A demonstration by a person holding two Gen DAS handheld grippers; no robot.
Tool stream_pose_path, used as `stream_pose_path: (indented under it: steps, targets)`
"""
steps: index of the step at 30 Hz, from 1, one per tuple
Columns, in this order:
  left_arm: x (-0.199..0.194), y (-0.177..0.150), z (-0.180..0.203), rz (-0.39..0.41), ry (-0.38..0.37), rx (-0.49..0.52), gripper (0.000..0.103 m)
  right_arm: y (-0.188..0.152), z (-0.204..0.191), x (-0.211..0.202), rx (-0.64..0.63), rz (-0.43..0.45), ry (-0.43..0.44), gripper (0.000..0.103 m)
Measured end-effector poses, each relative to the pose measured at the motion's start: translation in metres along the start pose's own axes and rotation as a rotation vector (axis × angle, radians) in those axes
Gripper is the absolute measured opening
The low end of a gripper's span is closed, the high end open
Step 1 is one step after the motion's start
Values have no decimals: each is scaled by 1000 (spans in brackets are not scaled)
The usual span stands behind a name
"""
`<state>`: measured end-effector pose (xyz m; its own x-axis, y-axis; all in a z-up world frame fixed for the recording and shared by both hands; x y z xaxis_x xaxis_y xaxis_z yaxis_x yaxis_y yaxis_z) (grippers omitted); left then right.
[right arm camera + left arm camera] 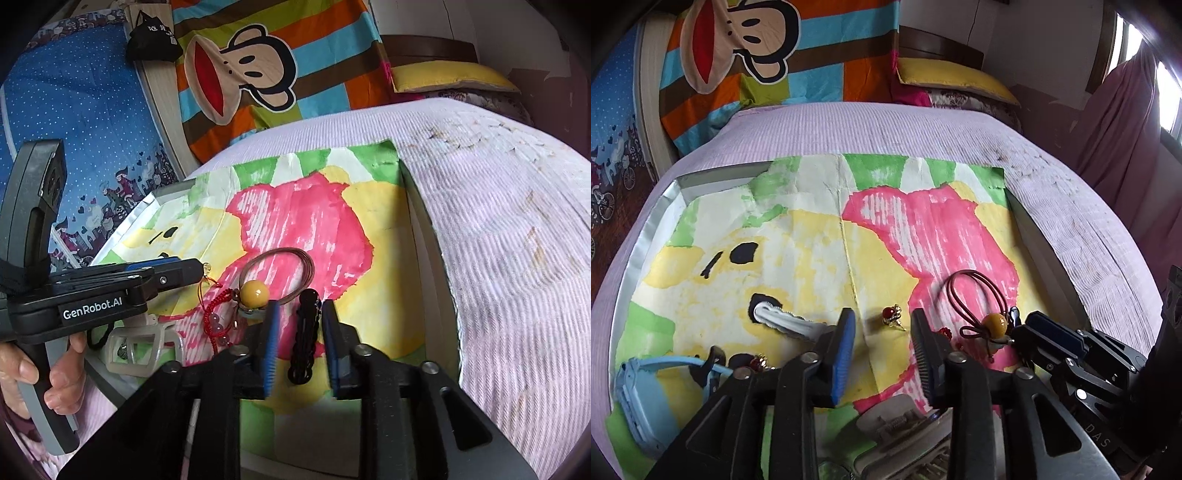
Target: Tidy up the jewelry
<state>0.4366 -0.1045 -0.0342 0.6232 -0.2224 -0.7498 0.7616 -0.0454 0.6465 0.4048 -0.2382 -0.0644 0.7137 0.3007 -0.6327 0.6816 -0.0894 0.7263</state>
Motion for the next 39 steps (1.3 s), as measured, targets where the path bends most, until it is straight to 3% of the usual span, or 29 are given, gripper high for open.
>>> stream_pose_path:
  steps: [4, 7, 8, 13, 16, 22, 30, 34, 39]
  targets:
    - [-13, -4, -6, 49, -5, -18, 33, 1, -3, -10, -16, 32, -18, 34]
    - [-25, -5, -12, 95, 0, -35, 43, 3, -5, -22, -30, 68, -34, 38]
    - [-29, -5, -13, 109, 2, -41, 48, 4, -6, -26, -33, 83, -38, 44]
    - [-48, -9, -18, 170, 11, -62, 52, 7, -13, -48, -54, 141, -57, 52]
    - [-61, -15, -21, 209, 22, -66, 66, 6, -17, -61, -60, 175, -60, 60]
    - [-85, -27, -28, 277, 27, -89, 81, 0, -30, -87, -84, 227, -62, 70]
    - [-122, -48, -35, 357, 47, -74, 102, -13, -45, -114, -97, 282, -51, 95]
    - [-138, -62, -38, 390, 46, -76, 103, -22, -52, -129, -96, 303, -44, 101]
    - [-158, -86, -45, 437, 89, -66, 103, -37, -62, -144, -104, 328, -51, 102]
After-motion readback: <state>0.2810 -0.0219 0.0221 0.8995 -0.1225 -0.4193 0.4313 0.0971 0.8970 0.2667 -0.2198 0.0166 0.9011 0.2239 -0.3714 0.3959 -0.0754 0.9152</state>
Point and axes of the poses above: each gripper's, at about its wrist camera, not at the fingertips, and x roughly the way its jaws point, z to its right, y to its top, the point moved 7 cm from there along x, roughly the way its jaws point, and after that the axes turned 3 degrees about y, right-handed, at the moved point
